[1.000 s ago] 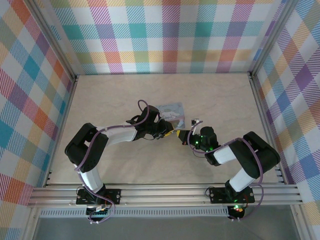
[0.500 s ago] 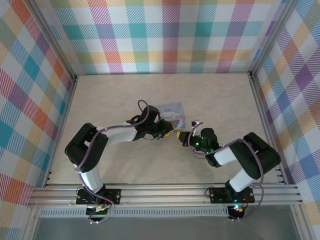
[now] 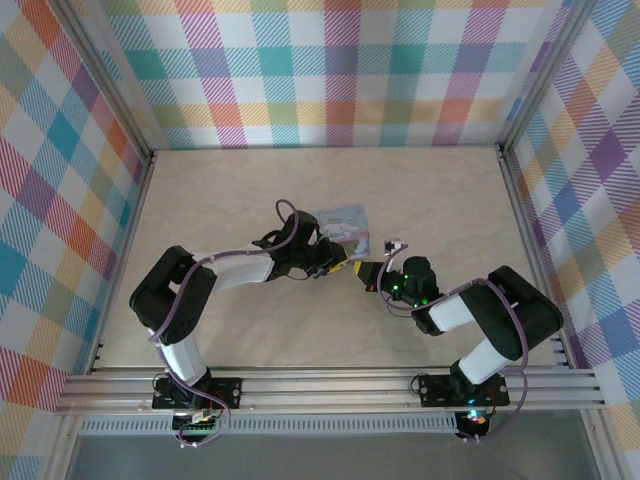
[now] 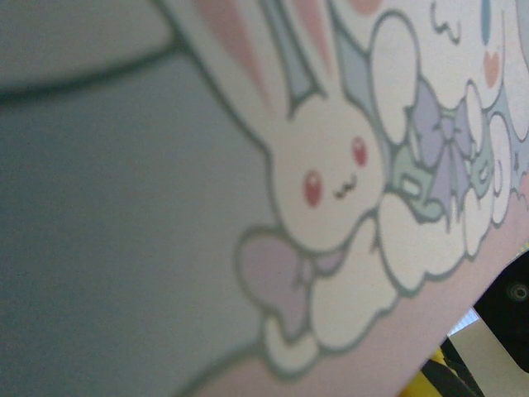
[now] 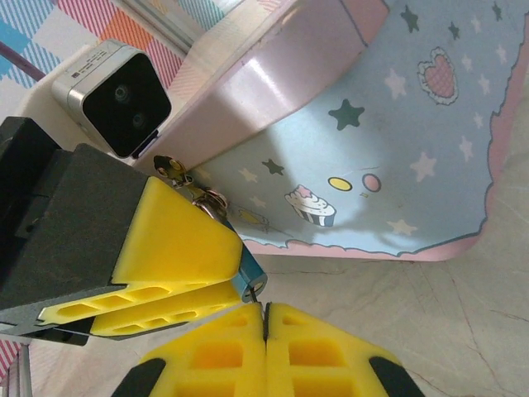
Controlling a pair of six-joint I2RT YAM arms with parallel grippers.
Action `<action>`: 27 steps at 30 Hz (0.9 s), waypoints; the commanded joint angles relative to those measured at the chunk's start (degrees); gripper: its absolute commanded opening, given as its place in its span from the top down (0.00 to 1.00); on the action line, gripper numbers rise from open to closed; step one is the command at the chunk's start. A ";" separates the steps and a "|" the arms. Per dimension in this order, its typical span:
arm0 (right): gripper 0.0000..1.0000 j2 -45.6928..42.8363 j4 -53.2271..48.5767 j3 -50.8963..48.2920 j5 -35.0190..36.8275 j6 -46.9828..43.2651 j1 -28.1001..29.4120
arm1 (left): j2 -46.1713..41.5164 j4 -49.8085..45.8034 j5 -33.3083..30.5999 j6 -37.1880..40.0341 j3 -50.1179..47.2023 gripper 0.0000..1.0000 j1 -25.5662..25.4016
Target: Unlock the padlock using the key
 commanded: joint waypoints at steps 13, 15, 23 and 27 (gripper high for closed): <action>1.00 3.10 5.23 1.15 -0.15 1.62 0.25 | -0.44 1.32 0.07 -0.77 1.04 0.79 0.28; 1.00 3.50 5.80 1.15 0.08 1.80 0.31 | -0.45 1.41 0.07 -0.80 1.03 0.79 0.27; 1.00 4.21 7.73 1.04 -0.27 2.24 0.31 | -0.33 1.33 0.01 -0.83 0.96 0.79 0.27; 1.00 3.66 7.16 0.82 -0.31 1.90 0.27 | -0.14 1.33 -0.01 -0.83 0.94 0.79 0.27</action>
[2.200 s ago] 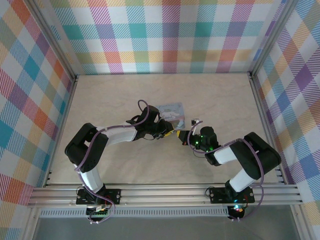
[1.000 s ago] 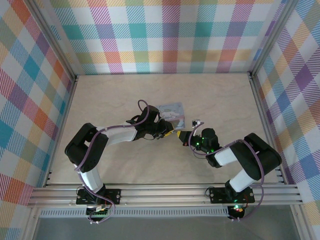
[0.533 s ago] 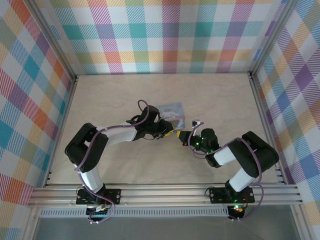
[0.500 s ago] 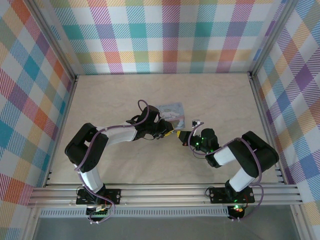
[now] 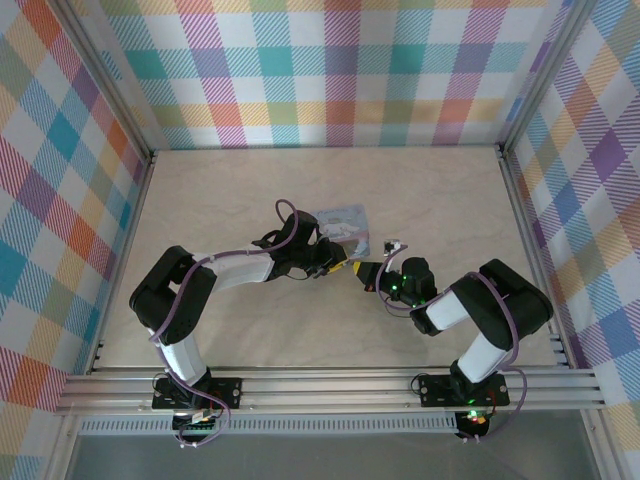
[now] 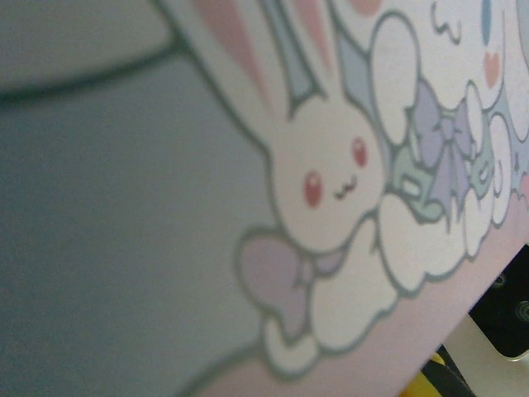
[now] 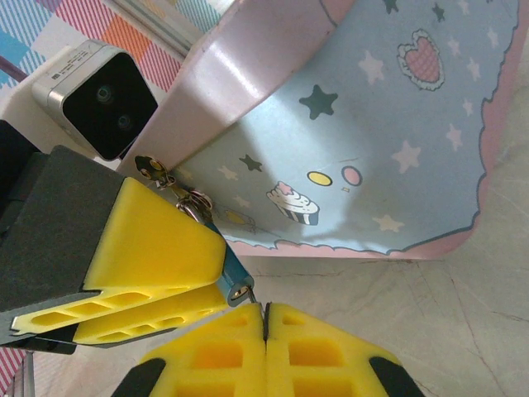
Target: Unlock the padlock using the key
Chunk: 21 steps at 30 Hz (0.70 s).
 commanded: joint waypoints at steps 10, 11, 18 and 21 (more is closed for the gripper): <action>1.00 -2.13 2.55 -0.08 -0.05 -0.09 0.25 | 0.00 1.26 0.01 -0.81 0.88 0.79 0.27; 1.00 -2.37 2.22 -0.08 0.04 -0.10 0.26 | -0.01 1.16 -0.01 -0.74 0.88 0.79 0.27; 1.00 -2.13 2.15 0.16 -0.03 -0.07 0.27 | -0.05 1.26 0.10 -0.81 0.99 0.79 0.29; 1.00 -1.17 2.48 0.66 -0.14 0.07 0.26 | -0.10 1.35 0.12 -0.89 1.09 0.79 0.29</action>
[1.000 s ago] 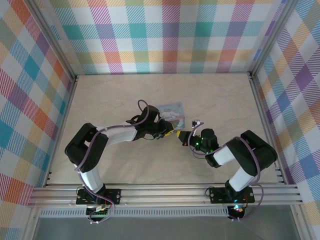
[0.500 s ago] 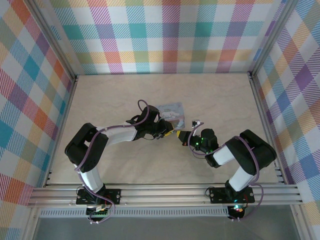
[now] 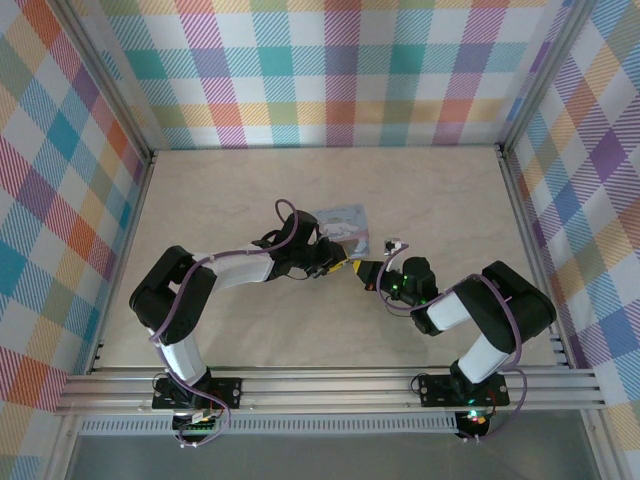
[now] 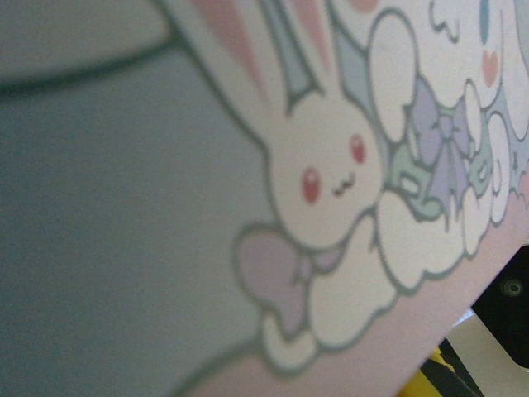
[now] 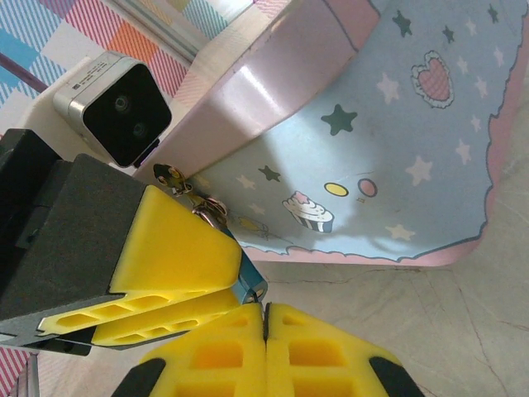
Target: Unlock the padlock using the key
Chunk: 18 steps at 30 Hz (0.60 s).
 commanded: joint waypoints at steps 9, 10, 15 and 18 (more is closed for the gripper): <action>1.00 5.45 7.74 1.46 -0.62 1.81 0.52 | -0.18 2.02 0.81 -1.71 1.54 0.79 0.30; 1.00 5.99 8.39 1.58 -0.69 2.13 0.53 | -0.14 2.03 0.89 -1.82 1.57 0.79 0.23; 1.00 7.32 10.34 1.68 -0.96 2.56 0.70 | -0.09 1.88 0.66 -1.76 1.57 0.79 0.31; 1.00 5.68 8.85 0.69 0.31 1.65 0.67 | -0.02 1.50 0.30 -1.42 1.50 0.79 0.27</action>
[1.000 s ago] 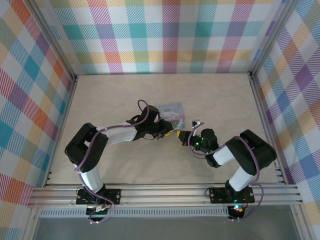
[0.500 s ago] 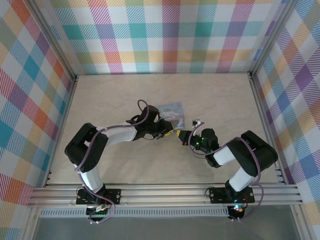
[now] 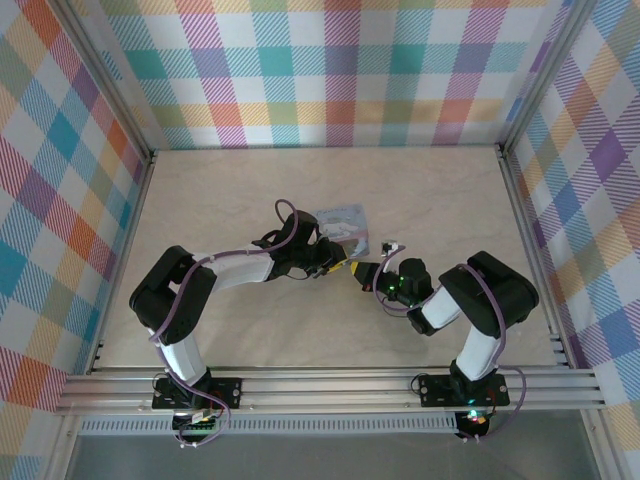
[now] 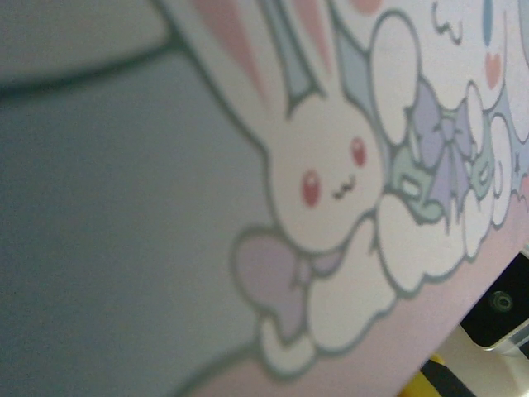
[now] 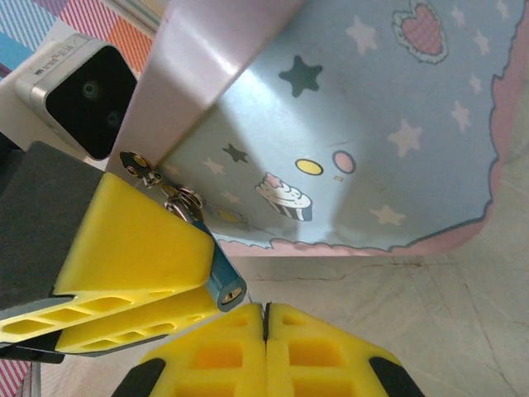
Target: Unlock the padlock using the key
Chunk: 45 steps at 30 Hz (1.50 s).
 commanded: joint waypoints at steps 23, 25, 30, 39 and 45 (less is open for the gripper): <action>1.00 -4.67 -0.08 -0.88 -0.86 -1.32 0.26 | -0.14 1.25 0.18 -0.99 1.64 0.79 0.28; 1.00 -4.44 -0.02 -0.96 -1.04 -1.28 0.24 | -0.14 1.26 0.06 -0.99 1.63 0.79 0.27; 1.00 -4.10 0.36 -0.87 -1.74 -1.08 0.33 | -0.09 1.26 0.05 -1.07 1.51 0.79 0.27; 1.00 -4.59 -0.89 -1.10 -1.64 -1.54 0.31 | -0.09 1.26 -0.21 -1.07 1.41 0.79 0.27; 1.00 -5.62 -1.91 -1.40 -1.14 -2.02 0.29 | -0.18 1.22 -0.39 -1.07 1.32 0.79 0.27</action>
